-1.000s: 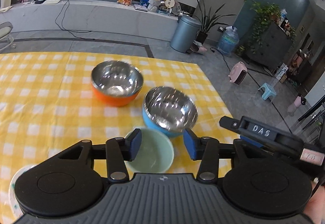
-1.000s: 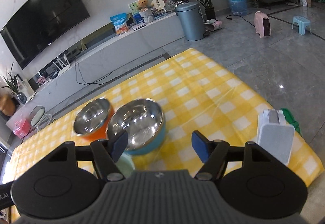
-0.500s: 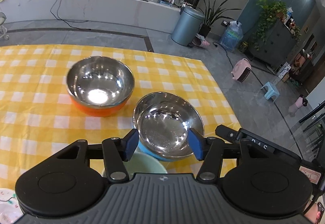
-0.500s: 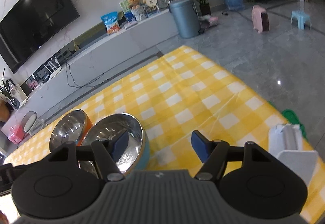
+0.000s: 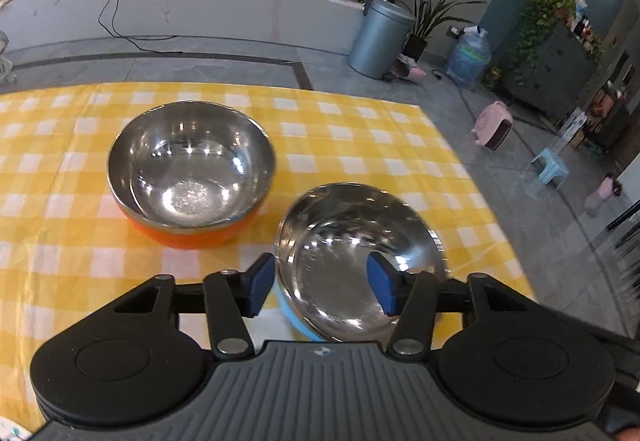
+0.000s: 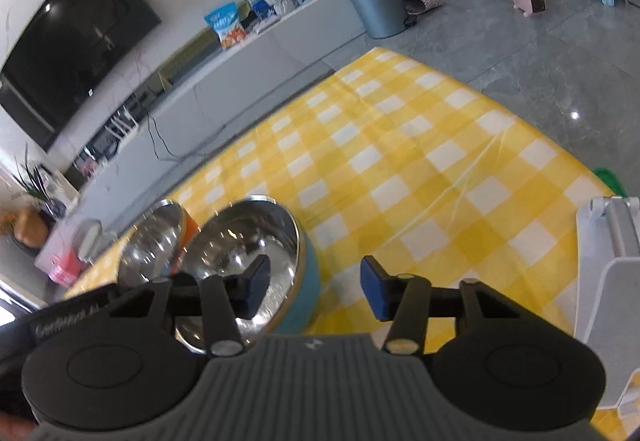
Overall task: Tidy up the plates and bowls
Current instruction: 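Move the left tool to the blue steel bowl and grip its rim, then lift the blue bowl, set it beside the pale green bowl, open left tool, then move the left tool to the orange steel bowl and grip its rim, then lift the orange bowl and carry it over the blue bowl with the left tool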
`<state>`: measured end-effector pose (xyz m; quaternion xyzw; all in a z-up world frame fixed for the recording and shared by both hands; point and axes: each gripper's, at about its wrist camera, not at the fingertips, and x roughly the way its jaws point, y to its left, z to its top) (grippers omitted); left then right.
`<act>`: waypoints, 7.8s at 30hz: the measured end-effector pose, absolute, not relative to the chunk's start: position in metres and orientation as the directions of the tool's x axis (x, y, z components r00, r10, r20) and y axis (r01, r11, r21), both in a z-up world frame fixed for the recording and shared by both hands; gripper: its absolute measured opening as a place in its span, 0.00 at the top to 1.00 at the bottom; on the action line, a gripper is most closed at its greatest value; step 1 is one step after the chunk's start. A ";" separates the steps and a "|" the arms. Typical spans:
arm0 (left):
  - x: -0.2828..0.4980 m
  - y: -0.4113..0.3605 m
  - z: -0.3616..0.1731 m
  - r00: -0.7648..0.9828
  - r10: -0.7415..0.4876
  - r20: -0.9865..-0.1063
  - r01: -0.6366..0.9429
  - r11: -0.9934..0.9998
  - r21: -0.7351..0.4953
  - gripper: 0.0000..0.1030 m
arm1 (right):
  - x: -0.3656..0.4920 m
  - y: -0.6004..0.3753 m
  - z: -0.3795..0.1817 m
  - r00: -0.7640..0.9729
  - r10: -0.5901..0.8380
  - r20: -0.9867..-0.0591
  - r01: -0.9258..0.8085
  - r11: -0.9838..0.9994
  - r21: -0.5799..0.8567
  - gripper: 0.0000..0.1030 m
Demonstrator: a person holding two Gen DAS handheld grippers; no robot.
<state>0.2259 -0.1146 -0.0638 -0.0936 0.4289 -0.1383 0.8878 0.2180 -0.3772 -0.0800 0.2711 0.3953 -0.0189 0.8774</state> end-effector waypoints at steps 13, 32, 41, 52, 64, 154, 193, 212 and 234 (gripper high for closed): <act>0.245 -0.116 -0.084 0.547 -0.268 -0.793 0.163 0.963 -0.213 0.76 | 0.222 -0.364 -0.096 0.661 0.207 -0.721 0.217 0.867 0.448 0.62; 0.229 -0.132 -0.054 0.624 -0.248 -0.741 0.220 0.966 -0.138 0.90 | 0.210 -0.370 -0.085 0.702 0.214 -0.679 0.224 0.839 0.496 0.84; 0.198 -0.126 -0.017 0.668 -0.258 -0.698 0.219 0.965 -0.147 0.91 | 0.176 -0.369 -0.049 0.743 0.222 -0.632 0.197 0.829 0.523 0.86; 0.148 -0.097 0.011 0.695 -0.248 -0.675 0.173 0.969 -0.178 0.91 | 0.124 -0.347 -0.014 0.728 0.281 -0.626 0.126 0.842 0.524 0.86; 0.098 -0.054 -0.001 0.668 -0.243 -0.703 0.091 0.965 -0.247 0.91 | 0.064 -0.316 -0.018 0.678 0.364 -0.639 0.069 0.833 0.548 0.87; 0.096 -0.010 -0.030 0.613 -0.208 -0.762 0.051 0.973 -0.225 0.50 | 0.068 -0.298 -0.051 0.606 0.250 -0.756 0.150 0.897 0.416 0.40; 0.242 0.011 -0.030 0.679 -0.231 -0.697 0.045 0.960 -0.275 0.36 | 0.289 -0.272 -0.028 0.631 0.275 -0.725 0.049 0.919 0.391 0.34; 0.309 0.009 -0.074 0.607 -0.232 -0.760 0.059 0.967 -0.249 0.44 | 0.319 -0.270 -0.078 0.610 0.354 -0.709 0.085 0.860 0.503 0.57; 0.309 -0.013 -0.069 0.617 -0.166 -0.769 0.090 0.986 -0.141 0.89 | 0.317 -0.265 -0.097 0.567 0.400 -0.720 0.106 0.831 0.546 0.83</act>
